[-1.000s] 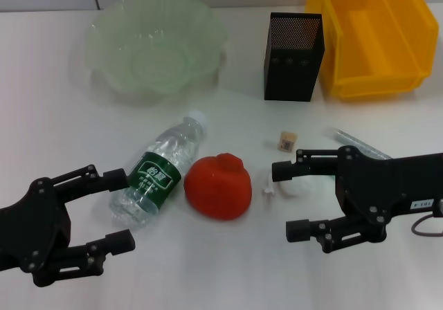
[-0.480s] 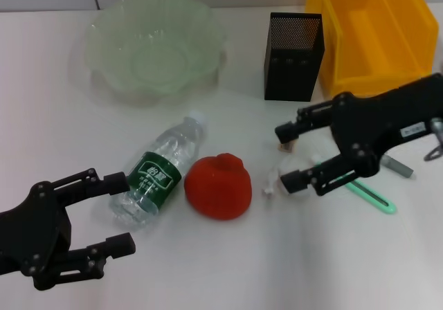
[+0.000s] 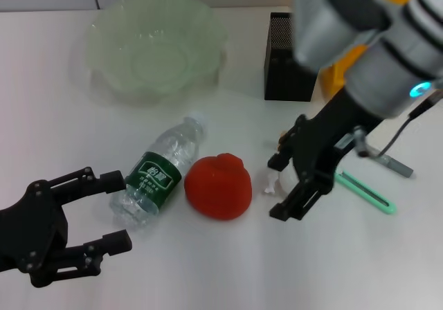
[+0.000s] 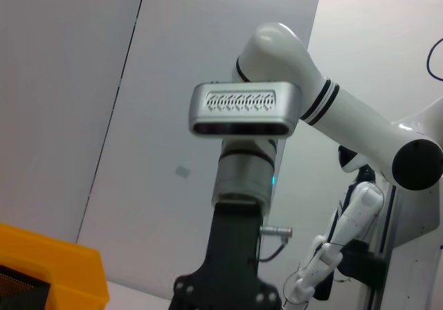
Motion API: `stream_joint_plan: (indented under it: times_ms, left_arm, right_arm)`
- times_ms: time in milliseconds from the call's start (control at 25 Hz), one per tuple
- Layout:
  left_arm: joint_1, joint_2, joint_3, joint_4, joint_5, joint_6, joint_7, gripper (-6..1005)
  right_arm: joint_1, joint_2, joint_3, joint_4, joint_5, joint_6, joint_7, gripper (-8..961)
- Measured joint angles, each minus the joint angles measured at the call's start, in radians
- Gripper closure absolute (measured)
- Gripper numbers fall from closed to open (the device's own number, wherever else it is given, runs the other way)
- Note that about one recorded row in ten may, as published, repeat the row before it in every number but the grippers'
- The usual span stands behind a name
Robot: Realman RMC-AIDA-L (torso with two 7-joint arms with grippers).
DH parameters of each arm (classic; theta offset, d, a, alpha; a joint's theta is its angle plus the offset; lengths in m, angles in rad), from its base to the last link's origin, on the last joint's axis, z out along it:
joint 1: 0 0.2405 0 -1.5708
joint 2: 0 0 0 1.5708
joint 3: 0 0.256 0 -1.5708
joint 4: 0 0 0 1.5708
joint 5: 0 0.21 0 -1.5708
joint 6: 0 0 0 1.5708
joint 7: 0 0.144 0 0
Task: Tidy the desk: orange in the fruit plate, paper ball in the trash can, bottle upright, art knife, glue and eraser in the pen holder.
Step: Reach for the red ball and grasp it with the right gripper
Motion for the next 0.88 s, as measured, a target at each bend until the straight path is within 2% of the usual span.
stream_joint_plan:
  times_ms: [320,600,880]
  left_arm:
    - [-0.004,-0.003,-0.001,0.0,0.0,-0.002,0.001,201]
    - [-0.008,-0.007,-0.002,0.0,0.0,-0.002,0.008,201]
    - [-0.009,-0.009,-0.01,-0.002,0.0,-0.003,0.008,201]
  right_arm:
    - [0.005,0.002,-0.192,0.097,0.006,0.272,0.059,240]
    - [0.03,0.005,-0.357,0.221,0.082,0.499,0.074,254]
    - [0.036,0.006,-0.391,0.24,0.107,0.548,0.076,268]
